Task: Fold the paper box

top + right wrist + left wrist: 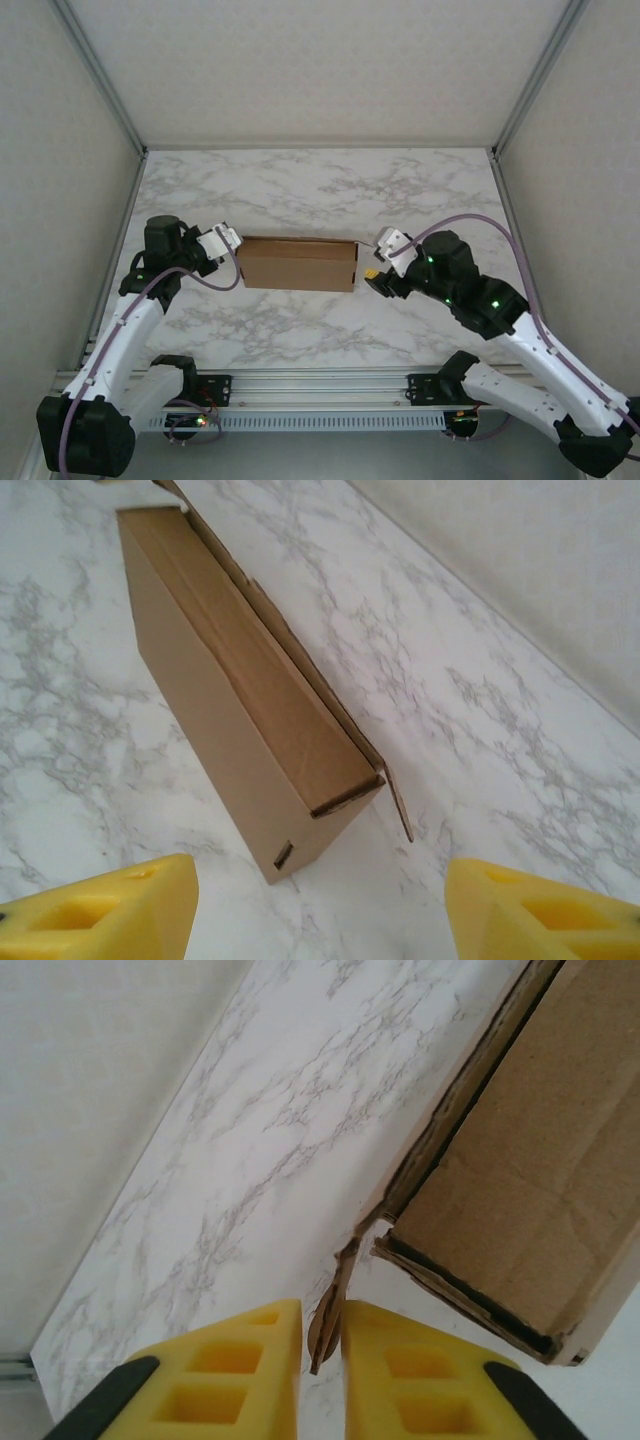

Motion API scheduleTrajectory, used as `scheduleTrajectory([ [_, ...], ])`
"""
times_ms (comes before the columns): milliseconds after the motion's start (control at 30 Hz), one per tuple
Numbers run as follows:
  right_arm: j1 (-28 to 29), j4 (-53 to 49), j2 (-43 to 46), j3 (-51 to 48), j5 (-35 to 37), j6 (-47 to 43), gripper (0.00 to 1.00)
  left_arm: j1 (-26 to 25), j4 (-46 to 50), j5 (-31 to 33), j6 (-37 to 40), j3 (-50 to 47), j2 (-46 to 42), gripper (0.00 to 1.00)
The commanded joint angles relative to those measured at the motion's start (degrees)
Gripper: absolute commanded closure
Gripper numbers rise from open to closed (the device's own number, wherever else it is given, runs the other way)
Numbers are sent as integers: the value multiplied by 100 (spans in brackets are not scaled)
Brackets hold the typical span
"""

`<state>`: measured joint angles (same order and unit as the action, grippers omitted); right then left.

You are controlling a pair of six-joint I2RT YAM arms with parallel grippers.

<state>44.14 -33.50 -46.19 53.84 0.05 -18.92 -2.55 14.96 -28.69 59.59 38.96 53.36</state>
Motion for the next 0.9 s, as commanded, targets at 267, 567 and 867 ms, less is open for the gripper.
scheduleTrajectory([
  [267, -435, 39, -1235, 880, -99, -694, 43, -190, -68, 36, -69, 24, -32, 91],
  [567, -755, -93, -1709, 888, -576, -1519, 42, -247, -90, 74, -218, -109, -67, 91],
  [867, -861, -18, -2077, 597, -491, -1773, 43, -312, -168, 135, -263, -301, -143, 90],
])
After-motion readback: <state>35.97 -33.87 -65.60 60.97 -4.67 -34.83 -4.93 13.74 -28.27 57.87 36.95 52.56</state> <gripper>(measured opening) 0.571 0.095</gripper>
